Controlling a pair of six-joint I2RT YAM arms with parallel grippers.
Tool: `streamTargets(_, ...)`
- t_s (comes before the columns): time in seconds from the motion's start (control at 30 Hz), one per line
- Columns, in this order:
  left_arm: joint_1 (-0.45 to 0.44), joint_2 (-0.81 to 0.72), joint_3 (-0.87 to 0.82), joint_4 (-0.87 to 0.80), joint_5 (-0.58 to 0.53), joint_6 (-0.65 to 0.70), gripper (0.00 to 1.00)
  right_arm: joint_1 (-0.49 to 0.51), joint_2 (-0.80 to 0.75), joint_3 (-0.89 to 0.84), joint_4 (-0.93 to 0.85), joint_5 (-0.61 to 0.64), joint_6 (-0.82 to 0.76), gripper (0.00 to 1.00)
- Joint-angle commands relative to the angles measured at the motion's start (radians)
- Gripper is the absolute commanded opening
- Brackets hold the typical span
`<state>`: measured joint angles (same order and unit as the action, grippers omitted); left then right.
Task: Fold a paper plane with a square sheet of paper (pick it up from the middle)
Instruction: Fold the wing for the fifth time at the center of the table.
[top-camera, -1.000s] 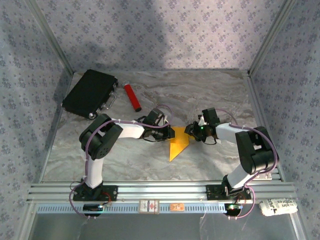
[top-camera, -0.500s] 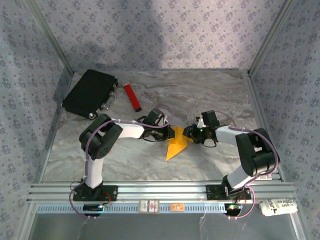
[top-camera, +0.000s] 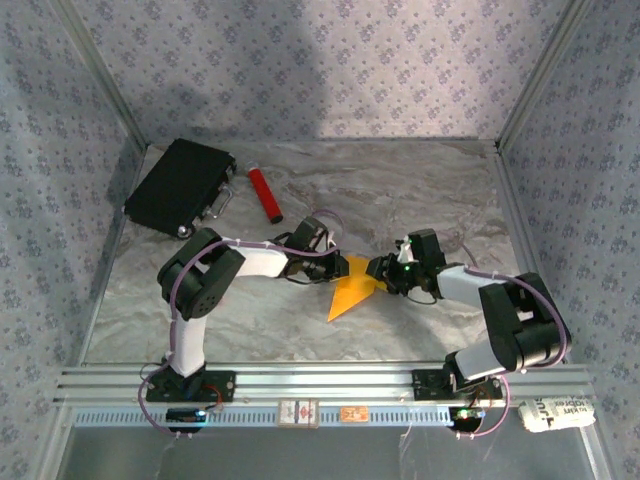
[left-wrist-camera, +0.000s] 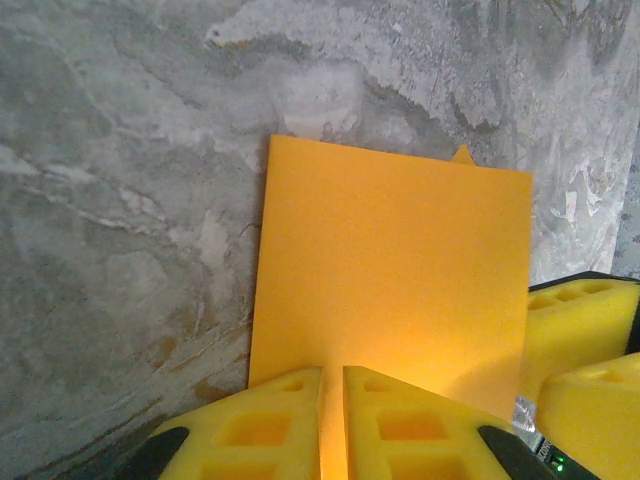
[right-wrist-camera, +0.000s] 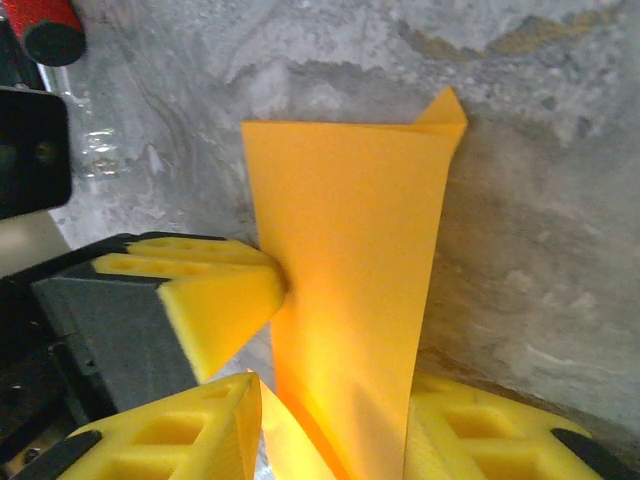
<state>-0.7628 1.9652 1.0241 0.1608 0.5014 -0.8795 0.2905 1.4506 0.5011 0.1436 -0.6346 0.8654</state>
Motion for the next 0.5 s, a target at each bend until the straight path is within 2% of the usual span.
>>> streamTargets(0.0,0.010,0.014,-0.054,-0.179,-0.029,0.014,0.14,0.004,-0.009,-0.004,0.025,-0.027,0.012,0.39)
streamTargets(0.47,0.011,0.007,-0.062,-0.172,-0.027,0.010,0.14,-0.013,0.081,0.055,0.010,-0.047,-0.057,0.32)
